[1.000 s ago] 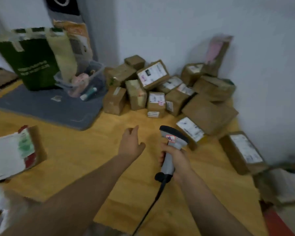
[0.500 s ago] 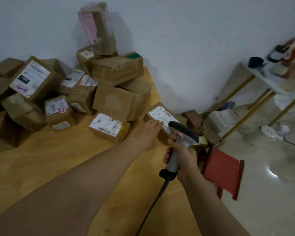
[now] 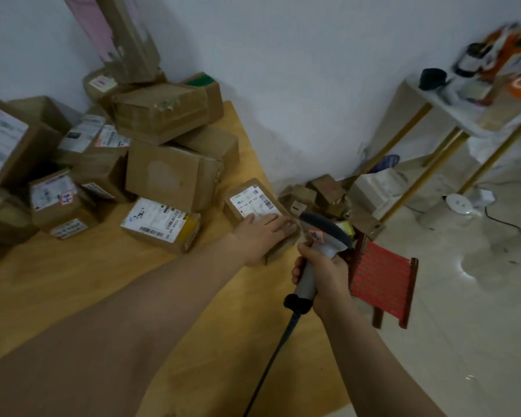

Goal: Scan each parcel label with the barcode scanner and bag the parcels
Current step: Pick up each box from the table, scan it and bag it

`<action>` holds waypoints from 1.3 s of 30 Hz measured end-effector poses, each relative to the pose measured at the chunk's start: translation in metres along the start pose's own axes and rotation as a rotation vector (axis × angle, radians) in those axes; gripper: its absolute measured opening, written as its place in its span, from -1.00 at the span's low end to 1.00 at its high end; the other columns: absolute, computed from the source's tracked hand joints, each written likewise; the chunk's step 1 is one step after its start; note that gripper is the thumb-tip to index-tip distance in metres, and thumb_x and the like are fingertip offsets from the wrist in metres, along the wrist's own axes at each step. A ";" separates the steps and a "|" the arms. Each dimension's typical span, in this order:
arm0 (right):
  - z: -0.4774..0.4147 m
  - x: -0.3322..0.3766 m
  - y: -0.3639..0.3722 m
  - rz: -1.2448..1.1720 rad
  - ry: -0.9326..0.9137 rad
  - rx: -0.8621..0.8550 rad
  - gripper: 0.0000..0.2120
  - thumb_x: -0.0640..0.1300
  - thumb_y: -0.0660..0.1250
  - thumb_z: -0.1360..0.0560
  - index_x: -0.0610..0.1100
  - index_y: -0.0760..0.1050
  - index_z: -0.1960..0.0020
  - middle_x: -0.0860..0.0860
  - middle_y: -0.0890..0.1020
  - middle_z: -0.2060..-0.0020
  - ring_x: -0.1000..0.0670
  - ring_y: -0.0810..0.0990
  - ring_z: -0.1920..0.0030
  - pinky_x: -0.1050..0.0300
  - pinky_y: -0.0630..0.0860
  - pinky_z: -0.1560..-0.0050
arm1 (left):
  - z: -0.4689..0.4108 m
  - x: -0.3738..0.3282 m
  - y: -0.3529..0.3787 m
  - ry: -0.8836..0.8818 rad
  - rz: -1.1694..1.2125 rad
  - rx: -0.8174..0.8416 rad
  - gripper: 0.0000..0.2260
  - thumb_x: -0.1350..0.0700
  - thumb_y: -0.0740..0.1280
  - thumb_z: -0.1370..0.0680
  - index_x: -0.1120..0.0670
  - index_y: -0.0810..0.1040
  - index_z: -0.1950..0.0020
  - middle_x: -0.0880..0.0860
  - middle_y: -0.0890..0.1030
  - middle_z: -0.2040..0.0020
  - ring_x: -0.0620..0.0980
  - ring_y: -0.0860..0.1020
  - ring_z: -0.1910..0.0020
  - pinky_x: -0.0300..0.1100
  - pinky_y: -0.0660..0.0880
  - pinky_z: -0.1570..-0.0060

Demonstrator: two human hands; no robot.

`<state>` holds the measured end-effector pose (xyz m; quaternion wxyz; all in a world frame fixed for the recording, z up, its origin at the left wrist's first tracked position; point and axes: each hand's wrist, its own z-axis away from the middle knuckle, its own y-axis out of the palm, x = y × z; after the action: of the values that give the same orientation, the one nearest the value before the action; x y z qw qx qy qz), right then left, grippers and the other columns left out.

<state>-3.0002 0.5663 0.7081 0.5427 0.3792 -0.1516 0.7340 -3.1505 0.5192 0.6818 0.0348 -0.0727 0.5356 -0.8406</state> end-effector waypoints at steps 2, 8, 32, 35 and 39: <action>-0.001 -0.004 0.005 0.029 -0.016 -0.037 -0.87 -0.29 0.39 -0.47 -0.29 0.48 0.04 -0.11 0.54 0.43 -0.01 0.50 0.50 0.16 0.46 0.49 | 0.027 0.001 0.011 0.024 -0.004 0.009 -0.16 0.11 0.35 -0.50 -0.02 -0.17 -0.58 0.01 -0.10 -0.59 0.06 -0.06 -0.55 0.13 0.13 -0.44; 0.010 -0.028 0.028 0.274 0.017 -0.005 -0.84 -0.20 0.43 -0.46 -0.18 0.49 0.01 -0.13 0.60 0.21 -0.05 0.56 0.37 0.10 0.52 0.38 | 0.122 0.000 0.066 0.078 0.110 0.012 -0.15 -0.12 0.34 -0.45 -0.08 -0.11 -0.58 -0.05 -0.11 -0.59 -0.01 -0.11 -0.56 0.16 -0.05 -0.46; 0.131 -0.137 0.145 0.633 -0.021 0.563 -0.85 -0.16 0.44 -0.45 -0.15 0.51 0.04 -0.06 0.67 0.33 0.00 0.59 0.43 0.15 0.53 0.40 | 0.327 0.041 0.130 -1.164 2.033 -0.729 -0.30 0.30 0.50 -0.38 0.09 0.29 -0.45 0.14 0.57 -0.18 0.10 0.60 -0.03 -0.01 0.57 0.08; 0.147 -0.139 0.156 0.660 -0.056 0.622 -0.85 -0.16 0.46 -0.44 -0.17 0.51 0.08 -0.02 0.61 0.45 0.01 0.53 0.49 0.17 0.50 0.42 | 0.352 0.051 0.133 -1.132 2.005 -0.812 -0.53 0.35 0.45 -0.40 0.15 0.47 -0.28 0.17 0.62 -0.15 0.13 0.63 -0.05 0.03 0.57 -0.05; 0.166 -0.139 0.168 0.656 0.025 0.715 -0.87 -0.21 0.46 -0.42 -0.24 0.53 0.15 -0.11 0.58 0.44 -0.01 0.50 0.49 0.15 0.47 0.42 | 0.372 0.061 0.144 -1.256 2.026 -1.016 -0.46 0.35 0.51 -0.34 0.17 0.42 -0.28 0.15 0.60 -0.15 0.16 0.60 -0.09 0.13 0.54 -0.14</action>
<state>-3.0712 0.3046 0.7501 0.1201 0.4654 0.0053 0.8769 -3.1539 0.1167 0.7112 0.8645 -0.0221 0.5010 0.0338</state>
